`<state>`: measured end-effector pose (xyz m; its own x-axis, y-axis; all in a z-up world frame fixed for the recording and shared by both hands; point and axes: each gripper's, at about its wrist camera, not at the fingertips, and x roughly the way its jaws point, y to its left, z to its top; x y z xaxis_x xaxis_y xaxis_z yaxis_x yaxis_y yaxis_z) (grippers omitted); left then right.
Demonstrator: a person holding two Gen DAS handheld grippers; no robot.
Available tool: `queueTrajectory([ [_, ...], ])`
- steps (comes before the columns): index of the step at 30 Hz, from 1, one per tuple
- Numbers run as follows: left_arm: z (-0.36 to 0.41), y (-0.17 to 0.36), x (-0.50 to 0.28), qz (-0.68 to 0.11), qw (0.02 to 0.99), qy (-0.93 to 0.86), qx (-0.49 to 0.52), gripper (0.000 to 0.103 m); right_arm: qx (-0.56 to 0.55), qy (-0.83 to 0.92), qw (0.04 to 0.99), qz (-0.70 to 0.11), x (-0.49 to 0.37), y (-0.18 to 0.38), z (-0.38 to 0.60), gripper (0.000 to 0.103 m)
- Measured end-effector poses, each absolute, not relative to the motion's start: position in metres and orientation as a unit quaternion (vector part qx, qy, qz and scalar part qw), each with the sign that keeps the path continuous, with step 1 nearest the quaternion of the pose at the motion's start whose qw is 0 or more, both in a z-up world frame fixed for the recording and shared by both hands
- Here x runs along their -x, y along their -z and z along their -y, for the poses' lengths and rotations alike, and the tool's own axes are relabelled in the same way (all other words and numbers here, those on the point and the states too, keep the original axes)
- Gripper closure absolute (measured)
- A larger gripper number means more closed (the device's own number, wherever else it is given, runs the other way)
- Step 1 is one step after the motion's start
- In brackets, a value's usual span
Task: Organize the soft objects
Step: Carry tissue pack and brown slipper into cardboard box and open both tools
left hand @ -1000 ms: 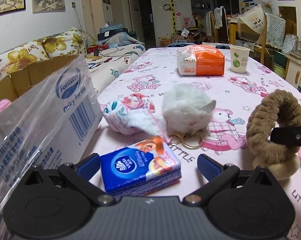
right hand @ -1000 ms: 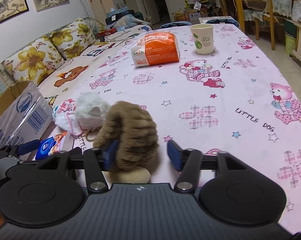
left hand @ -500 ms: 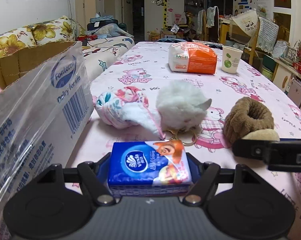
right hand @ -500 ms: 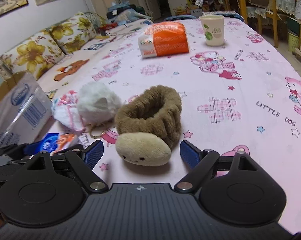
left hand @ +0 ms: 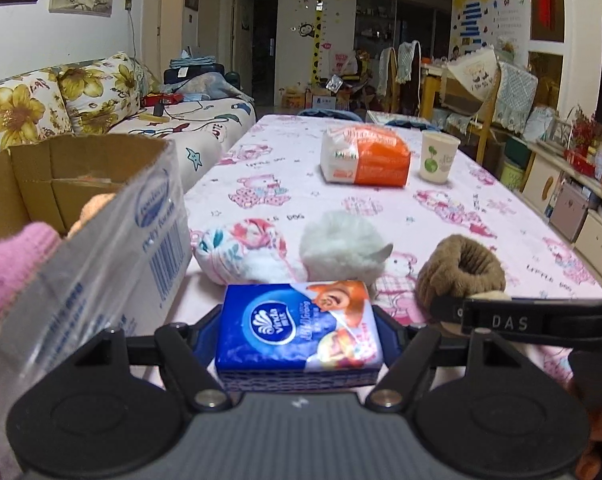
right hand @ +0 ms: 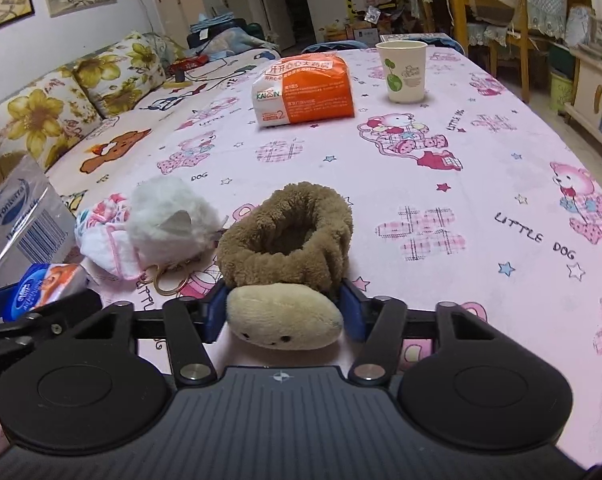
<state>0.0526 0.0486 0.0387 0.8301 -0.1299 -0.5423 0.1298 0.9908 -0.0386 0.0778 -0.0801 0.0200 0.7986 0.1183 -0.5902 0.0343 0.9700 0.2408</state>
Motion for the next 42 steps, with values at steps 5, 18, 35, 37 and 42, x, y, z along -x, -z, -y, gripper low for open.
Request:
queueTrajectory([
  [5,-0.050,-0.050,-0.044,-0.261,0.962,0.079,0.002,0.029,-0.129,-0.014,0.940,-0.316,-0.073,-0.021,0.080,0.039],
  [18,-0.071,-0.080,-0.017,-0.183,0.978,0.102,0.012,0.029,-0.118,0.001,0.958,-0.263,-0.054,-0.055,0.061,0.040],
  [35,-0.140,-0.108,-0.003,-0.111,0.990,0.045,0.078,0.029,-0.106,-0.111,0.971,-0.186,-0.052,-0.110,-0.033,0.040],
  [37,-0.149,-0.109,-0.003,-0.104,0.990,0.033,0.087,0.029,-0.106,-0.127,0.970,-0.178,-0.053,-0.116,-0.044,0.040],
  [42,-0.176,-0.108,-0.005,-0.099,0.988,-0.011,0.116,0.029,-0.097,-0.167,0.966,-0.170,-0.056,-0.125,-0.075,0.040],
])
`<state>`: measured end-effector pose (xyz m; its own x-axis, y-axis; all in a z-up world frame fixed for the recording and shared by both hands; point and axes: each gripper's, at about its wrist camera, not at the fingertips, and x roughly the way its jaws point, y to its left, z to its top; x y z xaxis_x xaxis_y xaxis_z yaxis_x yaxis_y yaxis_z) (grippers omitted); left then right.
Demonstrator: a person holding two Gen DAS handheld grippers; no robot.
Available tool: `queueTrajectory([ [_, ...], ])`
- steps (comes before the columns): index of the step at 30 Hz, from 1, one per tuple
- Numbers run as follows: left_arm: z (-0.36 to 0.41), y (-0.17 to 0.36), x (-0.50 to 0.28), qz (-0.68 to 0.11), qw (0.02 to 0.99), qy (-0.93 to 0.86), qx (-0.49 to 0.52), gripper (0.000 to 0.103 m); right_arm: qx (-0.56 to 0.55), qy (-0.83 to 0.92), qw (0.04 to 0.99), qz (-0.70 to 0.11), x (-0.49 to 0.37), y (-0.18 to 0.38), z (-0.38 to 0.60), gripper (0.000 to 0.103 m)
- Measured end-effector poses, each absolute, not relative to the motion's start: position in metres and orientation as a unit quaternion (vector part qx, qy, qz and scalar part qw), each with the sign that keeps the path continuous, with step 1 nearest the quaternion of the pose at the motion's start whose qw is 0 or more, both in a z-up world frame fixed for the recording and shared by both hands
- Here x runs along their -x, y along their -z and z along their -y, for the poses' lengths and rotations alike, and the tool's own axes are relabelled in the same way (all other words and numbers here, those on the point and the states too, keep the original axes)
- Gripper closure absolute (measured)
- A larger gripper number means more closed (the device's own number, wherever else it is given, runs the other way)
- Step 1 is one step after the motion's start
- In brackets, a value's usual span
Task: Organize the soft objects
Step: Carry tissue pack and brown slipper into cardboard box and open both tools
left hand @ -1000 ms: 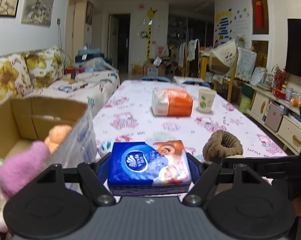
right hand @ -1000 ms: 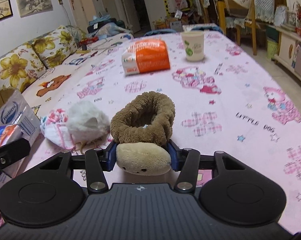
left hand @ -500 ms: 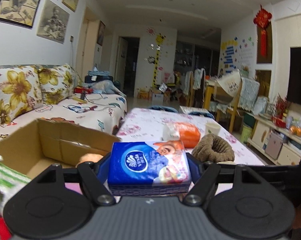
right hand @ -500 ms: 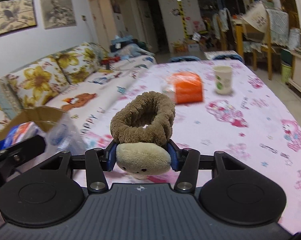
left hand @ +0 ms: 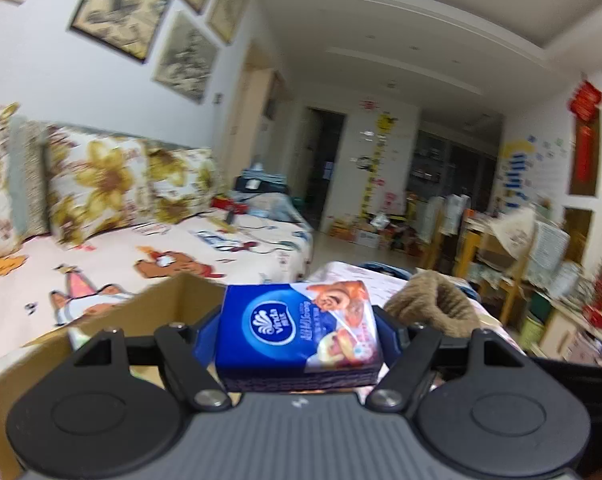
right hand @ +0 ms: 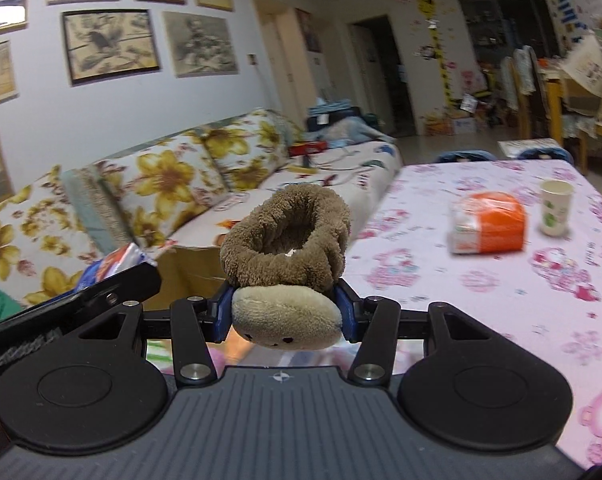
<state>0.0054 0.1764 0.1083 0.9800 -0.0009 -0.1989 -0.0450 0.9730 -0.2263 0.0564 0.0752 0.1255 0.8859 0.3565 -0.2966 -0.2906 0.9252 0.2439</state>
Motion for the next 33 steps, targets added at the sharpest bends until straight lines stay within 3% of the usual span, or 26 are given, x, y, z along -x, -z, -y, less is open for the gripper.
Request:
queueTrajectory([
  [15,-0.242,-0.093,-0.026,-0.158,0.962,-0.077,0.207,0.029,-0.049,-0.223,0.952,-0.206,-0.068,-0.116,-0.134,0.038],
  [20,-0.245,-0.089,-0.029,-0.179,0.957,-0.076,0.217,0.026,-0.034,-0.222,0.948,-0.225,-0.066,-0.106,-0.141,0.026],
  [22,-0.245,-0.089,-0.029,-0.179,0.957,-0.072,0.218,0.017,-0.031,-0.222,0.948,-0.226,-0.064,-0.106,-0.143,0.007],
  [24,-0.243,-0.090,-0.027,-0.175,0.959,-0.070,0.211,0.009,-0.027,-0.221,0.950,-0.221,-0.060,-0.108,-0.142,0.005],
  [33,-0.236,-0.094,-0.023,-0.160,0.967,-0.071,0.183,0.008,-0.026,-0.191,0.961,-0.201,-0.047,-0.115,-0.119,0.003],
])
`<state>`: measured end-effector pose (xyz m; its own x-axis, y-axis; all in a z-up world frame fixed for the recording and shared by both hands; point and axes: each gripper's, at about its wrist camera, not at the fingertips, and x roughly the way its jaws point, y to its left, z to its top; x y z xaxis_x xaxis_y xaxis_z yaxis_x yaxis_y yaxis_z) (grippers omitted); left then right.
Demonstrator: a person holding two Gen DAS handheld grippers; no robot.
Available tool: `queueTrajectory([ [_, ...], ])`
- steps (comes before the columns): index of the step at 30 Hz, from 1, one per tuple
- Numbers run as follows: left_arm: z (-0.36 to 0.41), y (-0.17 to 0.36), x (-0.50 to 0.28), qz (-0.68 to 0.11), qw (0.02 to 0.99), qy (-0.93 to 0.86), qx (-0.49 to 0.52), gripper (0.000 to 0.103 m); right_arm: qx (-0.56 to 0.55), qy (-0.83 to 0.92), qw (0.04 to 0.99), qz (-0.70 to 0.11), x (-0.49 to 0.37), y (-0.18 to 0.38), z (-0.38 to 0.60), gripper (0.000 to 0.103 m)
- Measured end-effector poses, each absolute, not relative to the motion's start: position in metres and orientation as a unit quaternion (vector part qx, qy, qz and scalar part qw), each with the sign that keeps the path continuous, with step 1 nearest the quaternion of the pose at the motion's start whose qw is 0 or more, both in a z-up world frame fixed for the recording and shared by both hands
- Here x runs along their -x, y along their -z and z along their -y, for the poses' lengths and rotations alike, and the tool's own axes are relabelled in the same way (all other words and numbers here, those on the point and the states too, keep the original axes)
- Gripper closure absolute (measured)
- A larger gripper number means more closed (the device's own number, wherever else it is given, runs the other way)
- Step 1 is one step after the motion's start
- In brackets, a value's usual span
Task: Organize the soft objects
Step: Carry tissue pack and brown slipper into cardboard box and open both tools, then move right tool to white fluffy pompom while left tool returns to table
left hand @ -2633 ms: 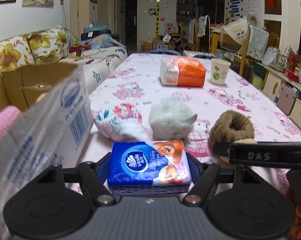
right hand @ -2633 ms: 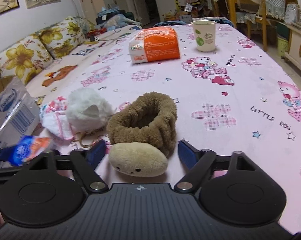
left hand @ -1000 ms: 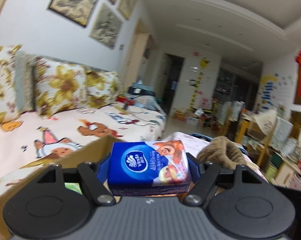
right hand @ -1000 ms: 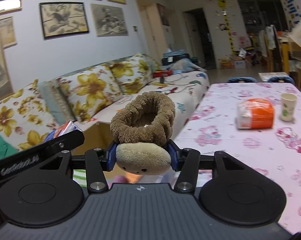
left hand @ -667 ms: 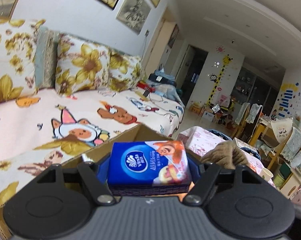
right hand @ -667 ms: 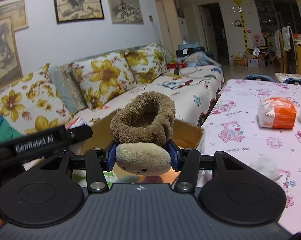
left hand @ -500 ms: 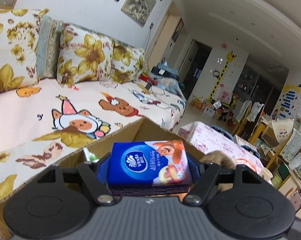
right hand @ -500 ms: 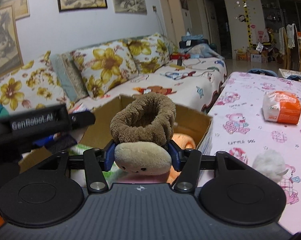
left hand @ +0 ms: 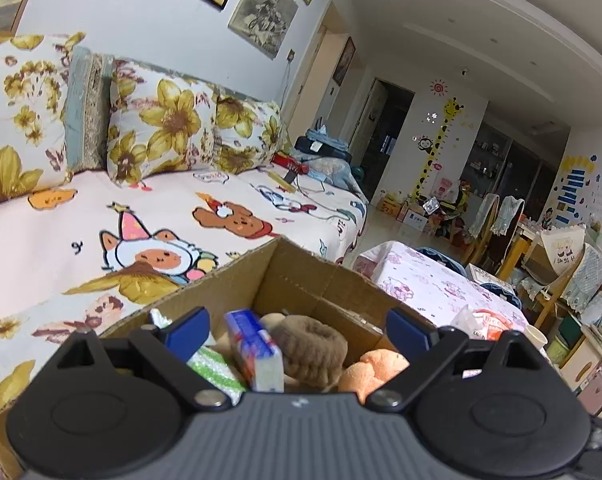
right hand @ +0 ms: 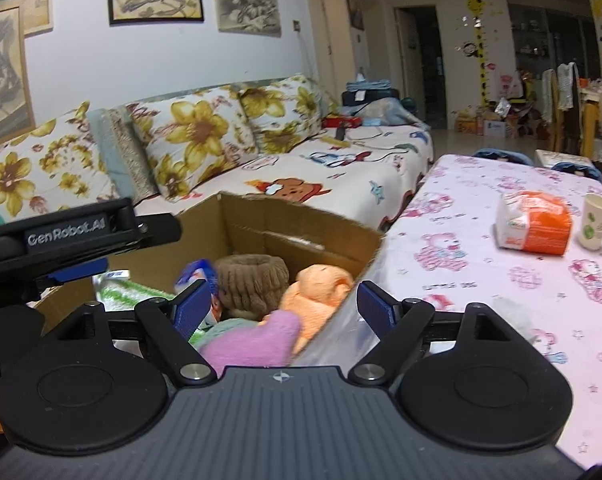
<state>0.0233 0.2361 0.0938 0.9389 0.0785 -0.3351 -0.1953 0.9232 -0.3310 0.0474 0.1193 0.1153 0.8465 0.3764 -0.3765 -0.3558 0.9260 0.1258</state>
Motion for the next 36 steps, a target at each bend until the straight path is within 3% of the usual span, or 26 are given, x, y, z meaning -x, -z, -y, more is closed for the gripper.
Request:
queueTrajectory([
  [5,-0.226,-0.098,-0.019,-0.145,0.975,-0.067,0.158,0.001,-0.032,-0.169,0.967,-0.190,-0.041,-0.118,-0.102,0.002],
  [36,-0.155,-0.101,-0.012,-0.112,0.992,-0.014,0.063,0.001,-0.090,-0.071,0.973,-0.201,-0.036,-0.102,-0.047,0.002],
])
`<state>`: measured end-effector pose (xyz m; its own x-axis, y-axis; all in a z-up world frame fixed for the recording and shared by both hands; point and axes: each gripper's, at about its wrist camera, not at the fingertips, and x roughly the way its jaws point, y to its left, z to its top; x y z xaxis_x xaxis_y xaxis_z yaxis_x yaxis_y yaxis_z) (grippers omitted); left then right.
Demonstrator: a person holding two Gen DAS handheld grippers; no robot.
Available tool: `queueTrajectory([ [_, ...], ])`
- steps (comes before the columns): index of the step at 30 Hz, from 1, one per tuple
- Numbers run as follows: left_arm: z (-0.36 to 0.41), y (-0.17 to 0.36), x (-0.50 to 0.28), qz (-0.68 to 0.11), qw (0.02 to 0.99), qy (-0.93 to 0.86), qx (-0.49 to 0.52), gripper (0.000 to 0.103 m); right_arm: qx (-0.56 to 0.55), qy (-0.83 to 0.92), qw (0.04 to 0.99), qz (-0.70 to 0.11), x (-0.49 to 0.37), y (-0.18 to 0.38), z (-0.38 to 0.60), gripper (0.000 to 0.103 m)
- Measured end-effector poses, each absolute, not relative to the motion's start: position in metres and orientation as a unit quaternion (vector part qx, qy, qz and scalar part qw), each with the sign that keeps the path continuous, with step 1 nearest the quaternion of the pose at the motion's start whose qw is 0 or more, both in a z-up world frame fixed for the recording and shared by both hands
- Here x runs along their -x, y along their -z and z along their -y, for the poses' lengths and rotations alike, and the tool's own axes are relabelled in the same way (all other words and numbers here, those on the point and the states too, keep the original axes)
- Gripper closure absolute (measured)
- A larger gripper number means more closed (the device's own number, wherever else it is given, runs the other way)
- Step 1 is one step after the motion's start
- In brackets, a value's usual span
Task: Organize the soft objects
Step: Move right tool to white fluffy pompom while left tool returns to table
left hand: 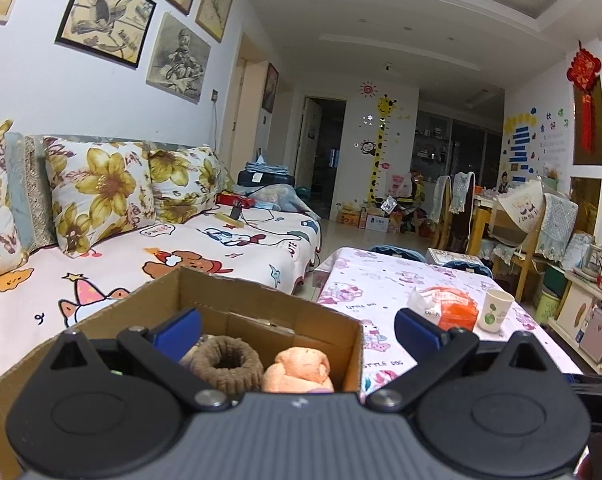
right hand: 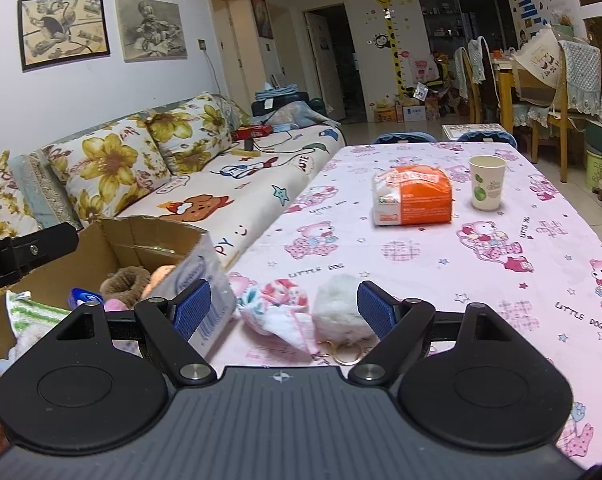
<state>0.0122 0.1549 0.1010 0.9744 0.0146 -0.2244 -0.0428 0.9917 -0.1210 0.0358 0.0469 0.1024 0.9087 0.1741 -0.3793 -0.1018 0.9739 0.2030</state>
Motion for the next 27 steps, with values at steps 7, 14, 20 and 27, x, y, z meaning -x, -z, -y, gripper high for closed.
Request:
queueTrajectory([
  [7,-0.139,-0.101,-0.012,-0.106,0.994,-0.010,0.039,0.001,-0.087,-0.054,0.973,-0.207,-0.041,-0.100,-0.043,0.002],
  [14,-0.125,-0.102,-0.006,-0.086,0.996,0.001,0.002,0.001,-0.089,-0.031,0.971,-0.221,-0.046,-0.089,-0.035,0.002],
  [20,-0.108,-0.103,-0.002,-0.070,0.997,0.020,-0.030,0.001,-0.101,-0.016,0.967,-0.232,-0.055,-0.081,-0.028,0.002],
  [27,-0.099,-0.098,0.001,-0.072,0.995,0.042,-0.051,0.001,-0.136,-0.022,0.961,-0.242,-0.064,-0.068,-0.020,0.002],
])
